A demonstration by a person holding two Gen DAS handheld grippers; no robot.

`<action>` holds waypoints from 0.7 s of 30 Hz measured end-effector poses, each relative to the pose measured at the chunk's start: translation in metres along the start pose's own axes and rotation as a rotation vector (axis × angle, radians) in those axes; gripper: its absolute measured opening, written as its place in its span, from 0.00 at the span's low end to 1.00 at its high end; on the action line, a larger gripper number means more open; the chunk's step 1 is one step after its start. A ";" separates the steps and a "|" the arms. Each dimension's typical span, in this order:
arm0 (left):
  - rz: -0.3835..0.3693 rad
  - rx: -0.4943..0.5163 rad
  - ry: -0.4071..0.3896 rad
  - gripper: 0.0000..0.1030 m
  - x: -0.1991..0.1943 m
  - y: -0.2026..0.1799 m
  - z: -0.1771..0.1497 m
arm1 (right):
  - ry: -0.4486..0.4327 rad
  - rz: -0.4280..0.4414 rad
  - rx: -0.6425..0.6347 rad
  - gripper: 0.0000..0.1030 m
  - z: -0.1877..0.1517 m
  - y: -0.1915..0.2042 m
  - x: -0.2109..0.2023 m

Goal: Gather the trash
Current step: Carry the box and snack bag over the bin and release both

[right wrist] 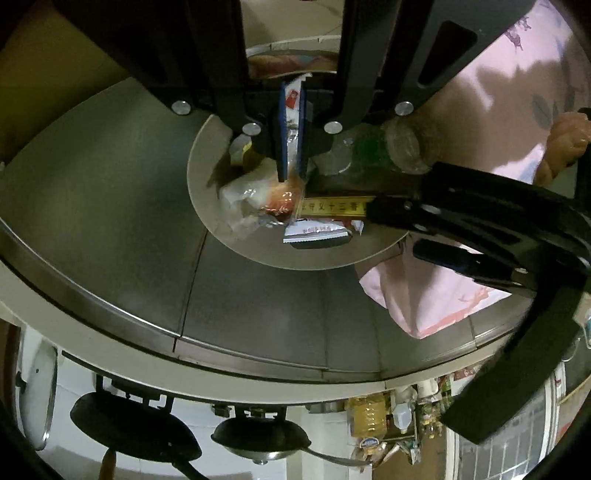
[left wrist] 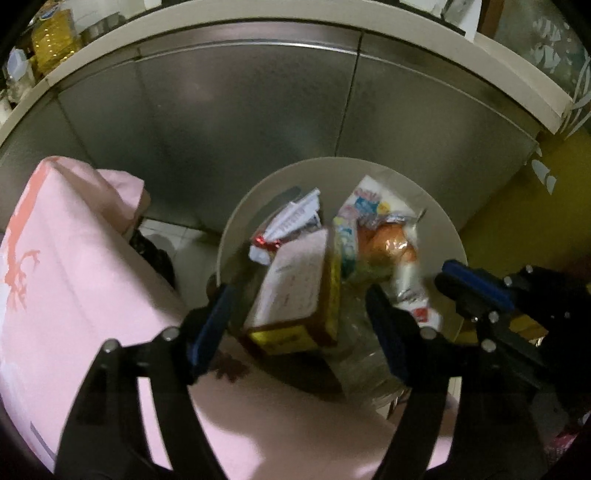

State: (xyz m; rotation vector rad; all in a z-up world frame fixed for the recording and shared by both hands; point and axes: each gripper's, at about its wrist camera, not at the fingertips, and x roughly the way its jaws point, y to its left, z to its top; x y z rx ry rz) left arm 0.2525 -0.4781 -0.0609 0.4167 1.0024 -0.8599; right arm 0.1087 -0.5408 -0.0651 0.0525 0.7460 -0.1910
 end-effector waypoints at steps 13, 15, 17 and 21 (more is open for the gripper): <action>0.032 -0.091 -0.131 0.70 -0.067 0.023 -0.032 | -0.125 0.196 0.374 0.30 0.010 -0.037 -0.035; 0.049 -0.103 -0.148 0.70 -0.076 0.026 -0.039 | -0.158 0.223 0.444 0.56 0.008 -0.038 -0.044; 0.068 -0.114 -0.167 0.70 -0.087 0.029 -0.048 | -0.174 0.250 0.481 0.59 0.006 -0.035 -0.053; 0.118 -0.126 -0.204 0.70 -0.106 0.033 -0.068 | -0.183 0.279 0.521 0.59 0.003 -0.018 -0.069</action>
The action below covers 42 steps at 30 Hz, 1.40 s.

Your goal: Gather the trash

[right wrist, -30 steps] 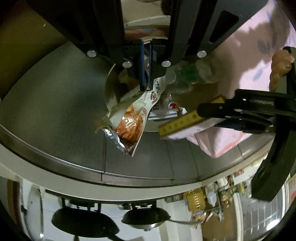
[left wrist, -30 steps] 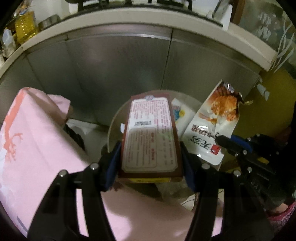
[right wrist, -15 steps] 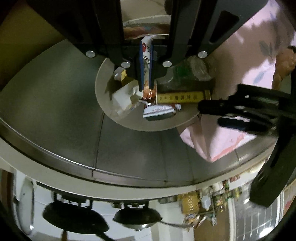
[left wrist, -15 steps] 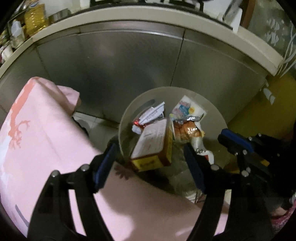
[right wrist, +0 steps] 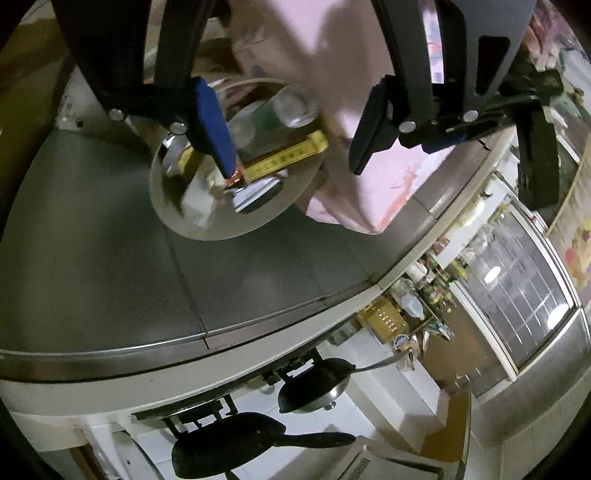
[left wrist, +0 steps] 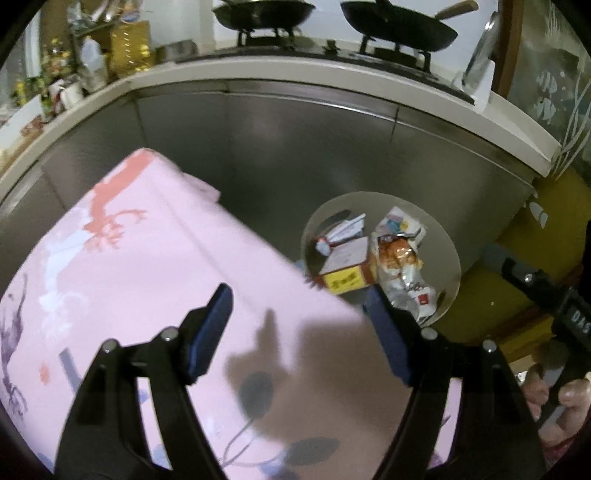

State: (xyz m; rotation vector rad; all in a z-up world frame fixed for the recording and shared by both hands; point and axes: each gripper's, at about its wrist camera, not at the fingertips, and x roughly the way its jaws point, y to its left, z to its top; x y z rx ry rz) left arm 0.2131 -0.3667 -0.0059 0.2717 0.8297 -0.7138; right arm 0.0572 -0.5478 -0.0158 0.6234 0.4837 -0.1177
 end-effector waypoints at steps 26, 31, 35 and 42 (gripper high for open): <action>0.305 -0.216 -0.209 0.94 -0.165 0.106 -0.123 | 0.037 -0.069 -0.114 0.74 -0.103 0.169 -0.028; 0.327 -0.232 -0.249 0.94 -0.190 0.116 -0.139 | -0.005 -0.086 -0.153 0.74 -0.118 0.194 -0.041; 0.327 -0.254 -0.271 0.94 -0.203 0.123 -0.148 | -0.035 -0.090 -0.178 0.75 -0.125 0.209 -0.047; 0.347 -0.295 -0.274 0.94 -0.213 0.136 -0.160 | -0.071 -0.094 -0.195 0.80 -0.135 0.222 -0.054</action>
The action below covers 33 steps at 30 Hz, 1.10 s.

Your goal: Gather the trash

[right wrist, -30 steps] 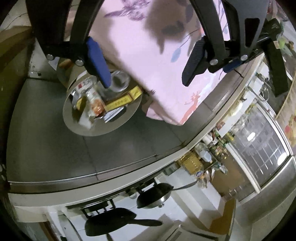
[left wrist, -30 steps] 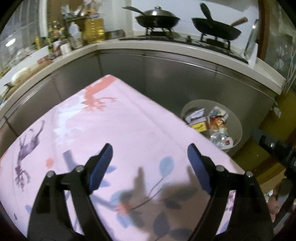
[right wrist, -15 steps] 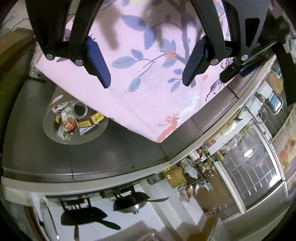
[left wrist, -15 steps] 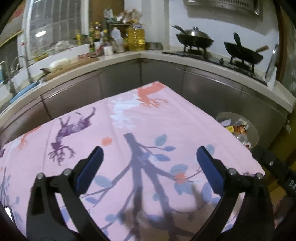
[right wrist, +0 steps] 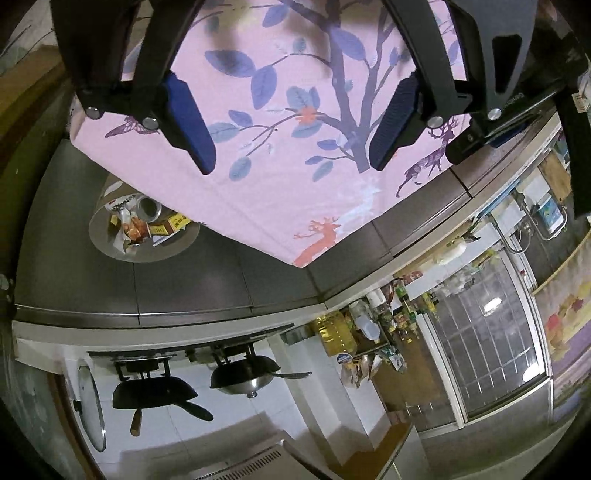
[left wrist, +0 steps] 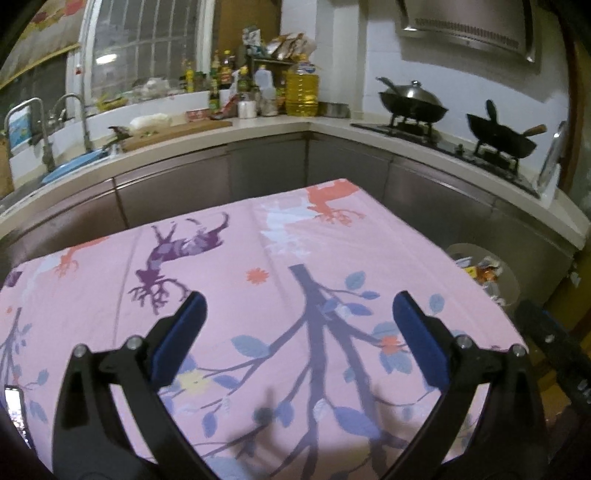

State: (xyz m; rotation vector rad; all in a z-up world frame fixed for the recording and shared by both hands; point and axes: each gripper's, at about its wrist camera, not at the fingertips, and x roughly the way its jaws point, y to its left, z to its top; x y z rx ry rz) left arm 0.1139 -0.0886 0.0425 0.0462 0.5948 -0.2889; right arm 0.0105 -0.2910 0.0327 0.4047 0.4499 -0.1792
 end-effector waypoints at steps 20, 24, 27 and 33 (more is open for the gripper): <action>0.048 0.011 -0.064 0.94 -0.021 -0.002 0.001 | -0.051 -0.005 0.031 0.82 -0.001 0.002 -0.021; 0.067 0.018 -0.072 0.94 -0.024 -0.006 0.002 | -0.047 0.000 0.044 0.82 -0.001 -0.001 -0.023; 0.090 0.023 -0.084 0.94 -0.028 -0.007 0.002 | -0.042 0.010 0.046 0.82 -0.002 -0.001 -0.023; 0.102 -0.004 -0.083 0.94 -0.032 -0.005 0.003 | -0.044 0.019 0.052 0.82 -0.002 -0.002 -0.026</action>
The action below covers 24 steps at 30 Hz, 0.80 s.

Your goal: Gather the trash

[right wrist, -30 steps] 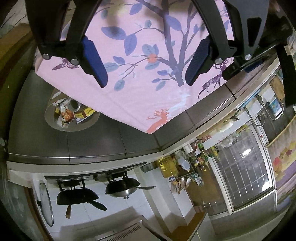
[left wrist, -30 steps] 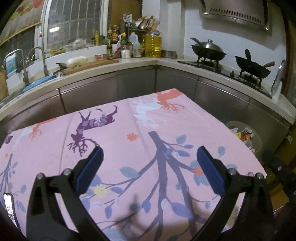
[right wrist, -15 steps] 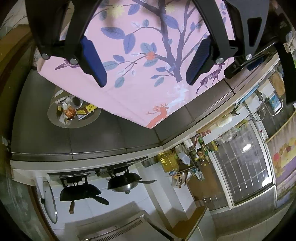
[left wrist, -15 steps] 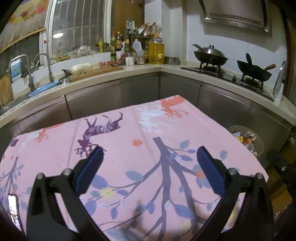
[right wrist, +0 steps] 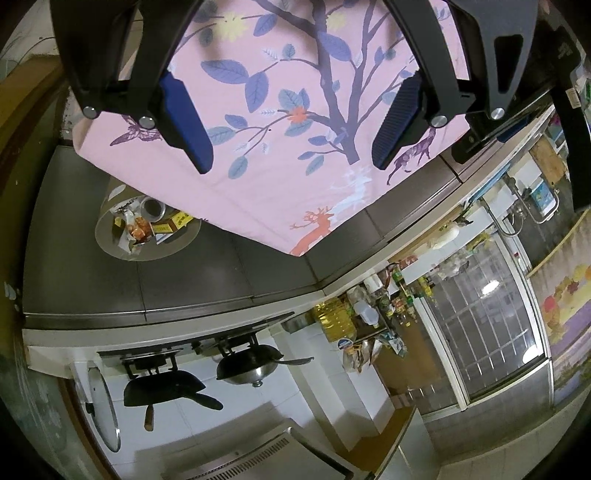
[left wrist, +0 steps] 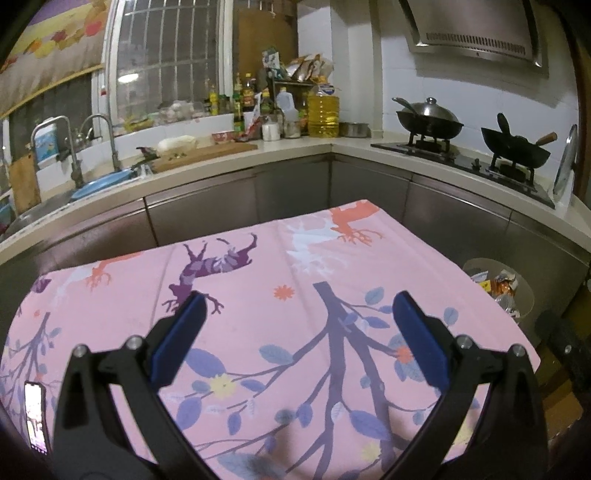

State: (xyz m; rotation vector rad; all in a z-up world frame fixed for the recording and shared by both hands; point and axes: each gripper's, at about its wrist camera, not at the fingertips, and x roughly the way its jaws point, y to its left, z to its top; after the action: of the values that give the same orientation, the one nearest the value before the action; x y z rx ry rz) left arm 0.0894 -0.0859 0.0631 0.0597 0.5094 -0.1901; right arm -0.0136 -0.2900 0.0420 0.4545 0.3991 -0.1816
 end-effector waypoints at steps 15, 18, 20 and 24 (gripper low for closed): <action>0.030 0.014 0.017 0.94 0.000 -0.003 -0.004 | 0.012 0.008 0.026 0.82 -0.006 -0.004 -0.006; 0.040 0.003 0.011 0.94 -0.003 0.000 -0.006 | 0.027 0.014 0.014 0.82 -0.009 -0.002 -0.004; 0.043 -0.012 0.003 0.94 -0.006 0.003 -0.007 | 0.033 0.015 0.003 0.82 -0.011 0.001 -0.004; 0.044 -0.032 -0.008 0.94 -0.010 0.007 -0.006 | 0.024 0.008 0.008 0.82 -0.012 0.002 -0.005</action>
State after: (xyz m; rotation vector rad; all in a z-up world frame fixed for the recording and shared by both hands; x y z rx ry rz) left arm 0.0787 -0.0768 0.0626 0.0390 0.5023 -0.1395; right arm -0.0217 -0.2826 0.0349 0.4666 0.4197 -0.1701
